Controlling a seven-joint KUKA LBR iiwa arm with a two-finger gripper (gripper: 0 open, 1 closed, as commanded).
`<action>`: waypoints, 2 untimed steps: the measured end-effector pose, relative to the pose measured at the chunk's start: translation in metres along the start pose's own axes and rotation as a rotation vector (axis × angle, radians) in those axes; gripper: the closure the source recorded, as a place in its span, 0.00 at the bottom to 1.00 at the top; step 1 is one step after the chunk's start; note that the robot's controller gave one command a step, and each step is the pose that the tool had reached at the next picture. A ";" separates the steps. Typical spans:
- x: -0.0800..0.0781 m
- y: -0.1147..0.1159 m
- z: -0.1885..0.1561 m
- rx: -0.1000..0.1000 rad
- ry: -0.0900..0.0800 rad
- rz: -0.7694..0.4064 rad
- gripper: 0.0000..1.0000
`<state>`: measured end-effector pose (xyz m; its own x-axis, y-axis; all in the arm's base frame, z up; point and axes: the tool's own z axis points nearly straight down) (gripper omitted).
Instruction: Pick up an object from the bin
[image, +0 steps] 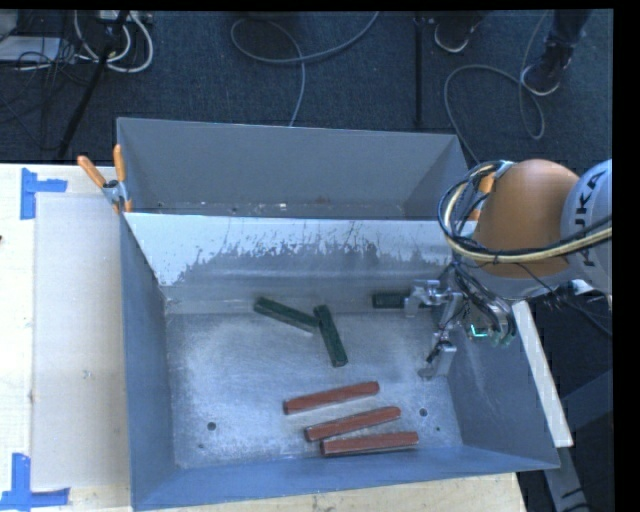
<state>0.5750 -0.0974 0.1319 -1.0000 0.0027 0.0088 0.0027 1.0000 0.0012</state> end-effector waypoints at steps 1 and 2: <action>0.068 0.052 0.067 -0.002 0.004 0.031 0.00; 0.062 0.050 0.062 0.000 -0.012 0.030 1.00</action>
Offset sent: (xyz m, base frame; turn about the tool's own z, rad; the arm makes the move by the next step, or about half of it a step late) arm -0.0637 0.0488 -0.0619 0.0347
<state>0.5126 -0.0470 0.0709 -0.9995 0.0327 -0.0028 0.0327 0.9995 0.0010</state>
